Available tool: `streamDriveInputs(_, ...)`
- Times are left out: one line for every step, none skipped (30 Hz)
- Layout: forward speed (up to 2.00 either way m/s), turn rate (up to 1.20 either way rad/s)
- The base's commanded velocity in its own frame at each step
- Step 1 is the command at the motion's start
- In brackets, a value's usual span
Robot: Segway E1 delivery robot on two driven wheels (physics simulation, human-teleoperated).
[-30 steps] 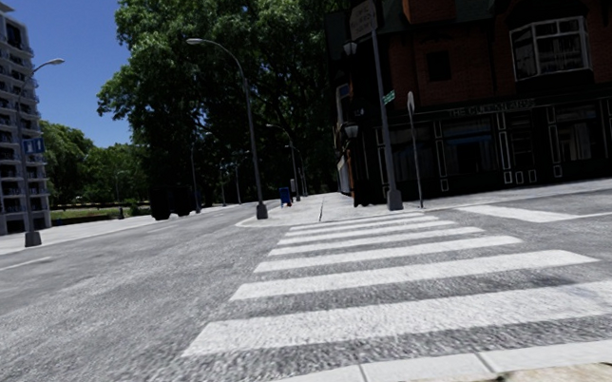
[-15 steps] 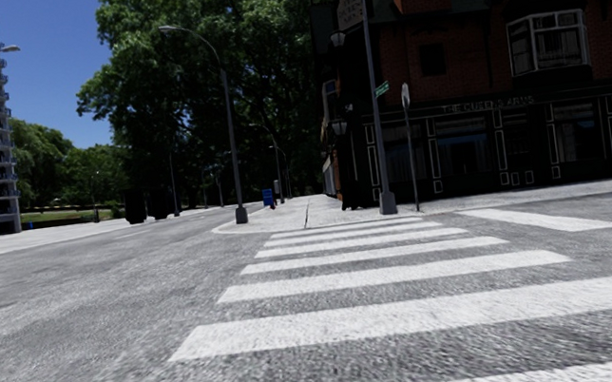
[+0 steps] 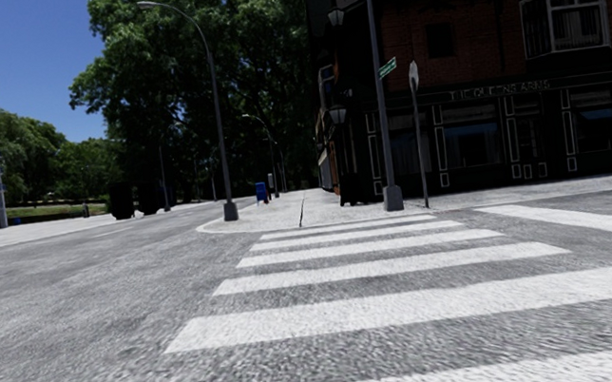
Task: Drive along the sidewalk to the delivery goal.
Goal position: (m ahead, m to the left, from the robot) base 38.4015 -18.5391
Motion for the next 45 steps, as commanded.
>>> streamDriveInputs(1.96, 0.0)
streamDriveInputs(1.96, 0.0)
streamDriveInputs(1.96, 0.0)
streamDriveInputs(1.96, 0.0)
streamDriveInputs(1.96, 0.0)
streamDriveInputs(1.96, 0.0)
streamDriveInputs(1.96, 0.0)
streamDriveInputs(1.96, 0.0)
streamDriveInputs(1.96, 0.0)
streamDriveInputs(1.96, 0.0)
streamDriveInputs(1.96, 0.0)
streamDriveInputs(1.98, 0.0)
streamDriveInputs(1.98, 0.0)
streamDriveInputs(1.98, 0.0)
streamDriveInputs(1.98, 0.0)
streamDriveInputs(1.98, 0.0)
streamDriveInputs(1.98, 0.0)
streamDriveInputs(1.98, 0.0)
streamDriveInputs(1.98, 0.0)
streamDriveInputs(1.97, 0.0)
streamDriveInputs(1.97, 0.0)
streamDriveInputs(1.97, 0.0)
streamDriveInputs(1.97, 0.0)
streamDriveInputs(2.0, 0.0)
streamDriveInputs(2.0, 0.0)
streamDriveInputs(1.97, 0.0)
streamDriveInputs(1.97, 0.0)
streamDriveInputs(1.93, 0.0)
streamDriveInputs(1.91, 0.0)
streamDriveInputs(1.92, 0.0)
streamDriveInputs(1.92, 0.0)
streamDriveInputs(1.97, 0.0)
streamDriveInputs(1.98, 0.0)
streamDriveInputs(1.99, 0.0)
streamDriveInputs(1.99, 0.0)
streamDriveInputs(1.99, 0.0)
streamDriveInputs(1.99, 0.0)
streamDriveInputs(1.99, 0.0)
streamDriveInputs(1.99, 0.0)
streamDriveInputs(1.99, 0.0)
streamDriveInputs(1.99, 0.0)
streamDriveInputs(1.99, 0.0)
streamDriveInputs(1.99, 0.0)
streamDriveInputs(1.99, 0.0)
streamDriveInputs(1.99, 0.0)
